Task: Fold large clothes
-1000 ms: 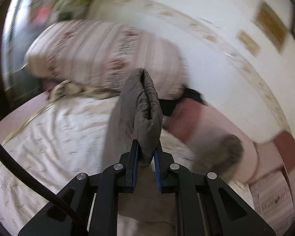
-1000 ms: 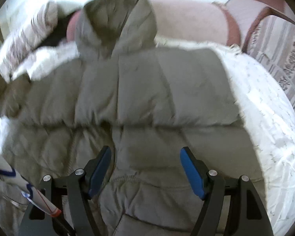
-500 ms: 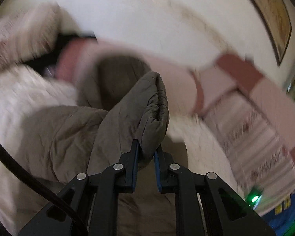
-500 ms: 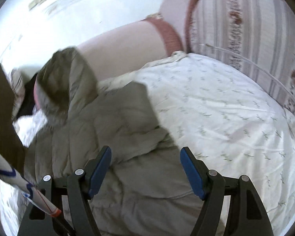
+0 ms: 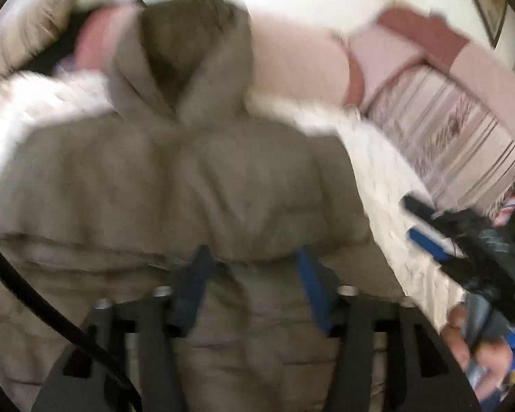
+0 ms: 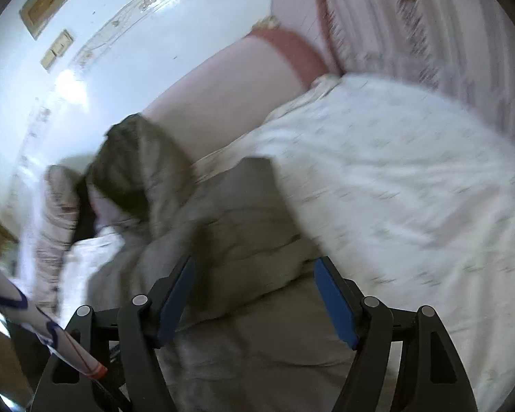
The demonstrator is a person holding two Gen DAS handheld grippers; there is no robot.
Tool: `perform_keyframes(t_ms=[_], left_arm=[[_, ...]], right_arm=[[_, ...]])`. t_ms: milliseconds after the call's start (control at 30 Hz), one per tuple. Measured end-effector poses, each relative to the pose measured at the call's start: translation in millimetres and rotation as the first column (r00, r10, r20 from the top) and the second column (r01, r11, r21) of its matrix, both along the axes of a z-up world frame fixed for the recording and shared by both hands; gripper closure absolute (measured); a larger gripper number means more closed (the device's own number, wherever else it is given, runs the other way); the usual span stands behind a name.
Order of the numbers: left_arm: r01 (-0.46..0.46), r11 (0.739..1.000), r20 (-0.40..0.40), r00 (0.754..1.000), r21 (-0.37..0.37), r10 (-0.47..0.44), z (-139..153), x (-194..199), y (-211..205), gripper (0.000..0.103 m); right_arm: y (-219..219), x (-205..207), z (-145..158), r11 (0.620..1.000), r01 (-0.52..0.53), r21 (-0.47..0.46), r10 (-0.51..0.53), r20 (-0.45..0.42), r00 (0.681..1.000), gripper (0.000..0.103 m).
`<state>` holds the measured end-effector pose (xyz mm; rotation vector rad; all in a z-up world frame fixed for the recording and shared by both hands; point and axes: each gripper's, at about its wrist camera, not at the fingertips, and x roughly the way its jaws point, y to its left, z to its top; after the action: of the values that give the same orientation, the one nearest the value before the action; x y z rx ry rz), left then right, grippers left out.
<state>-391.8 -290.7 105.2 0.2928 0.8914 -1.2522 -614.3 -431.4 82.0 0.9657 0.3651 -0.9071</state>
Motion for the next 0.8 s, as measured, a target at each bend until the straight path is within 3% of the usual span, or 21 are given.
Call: perform_keyframes(t_ms=[100, 200, 300, 367, 433, 467, 533, 567, 600, 733, 800], left_arm=[[-0.162, 0.984, 0.106, 0.98, -0.071, 0.169, 19.6, 42.0, 39.1, 0.033], [-0.331, 0.939, 0.059, 0.94, -0.092, 0.337, 11.3, 103.6, 69.3, 0.033], [-0.466, 0.883, -0.015, 0.885, -0.052, 0.466, -14.3, 157.5, 86.7, 0.033], [-0.51, 0.86, -0.033, 0.86, -0.012, 0.51, -26.2, 179.5, 88.1, 0.033], [-0.539, 0.842, -0.004, 0.842, -0.012, 0.539, -28.0, 189.9, 89.7, 0.033], [-0.542, 0.84, 0.009, 0.84, -0.014, 0.542, -28.8, 193.9, 91.3, 0.033], [-0.521, 0.854, 0.044, 0.853, -0.01, 0.521, -34.5, 187.0, 76.6, 0.033], [-0.511, 0.86, 0.057, 0.858, -0.003, 0.51, -37.7, 186.1, 66.7, 0.033], [-0.493, 0.87, 0.083, 0.867, 0.011, 0.491, -40.6, 182.3, 59.6, 0.033], [-0.468, 0.882, 0.211, 0.868, 0.05, 0.449, -47.6, 168.5, 40.6, 0.033], [-0.474, 0.877, 0.288, 0.854, 0.082, 0.434, -53.9, 164.0, 33.4, 0.032]], right_arm=[[-1.9, 19.6, -14.0, 0.994, -0.091, 0.057, 0.086, 0.084, 0.993, 0.033], [-3.4, 40.0, -34.1, 0.981, -0.149, 0.122, 0.13, 0.146, 0.981, 0.04], [-8.4, 58.5, -52.7, 0.977, -0.143, 0.161, 0.121, 0.135, 0.983, 0.043], [-11.8, 68.8, -60.5, 0.978, -0.125, 0.168, 0.107, 0.108, 0.988, 0.043], [-15.4, 77.3, -64.0, 0.979, -0.12, 0.165, 0.104, 0.103, 0.989, 0.043], [-17.0, 82.1, -64.1, 0.98, -0.124, 0.156, 0.109, 0.101, 0.989, 0.044], [-19.4, 93.9, -64.3, 0.981, -0.138, 0.138, 0.126, 0.087, 0.988, 0.056], [-19.4, 101.1, -64.9, 0.98, -0.15, 0.133, 0.141, 0.076, 0.987, 0.074], [-19.7, 104.1, -64.8, 0.979, -0.158, 0.129, 0.151, 0.065, 0.986, 0.081], [-16.9, 101.8, -45.7, 0.998, -0.057, 0.016, 0.058, -0.099, 0.993, 0.086], [-17.5, 97.5, -39.2, 0.999, 0.011, -0.048, -0.022, -0.231, 0.973, 0.087]])
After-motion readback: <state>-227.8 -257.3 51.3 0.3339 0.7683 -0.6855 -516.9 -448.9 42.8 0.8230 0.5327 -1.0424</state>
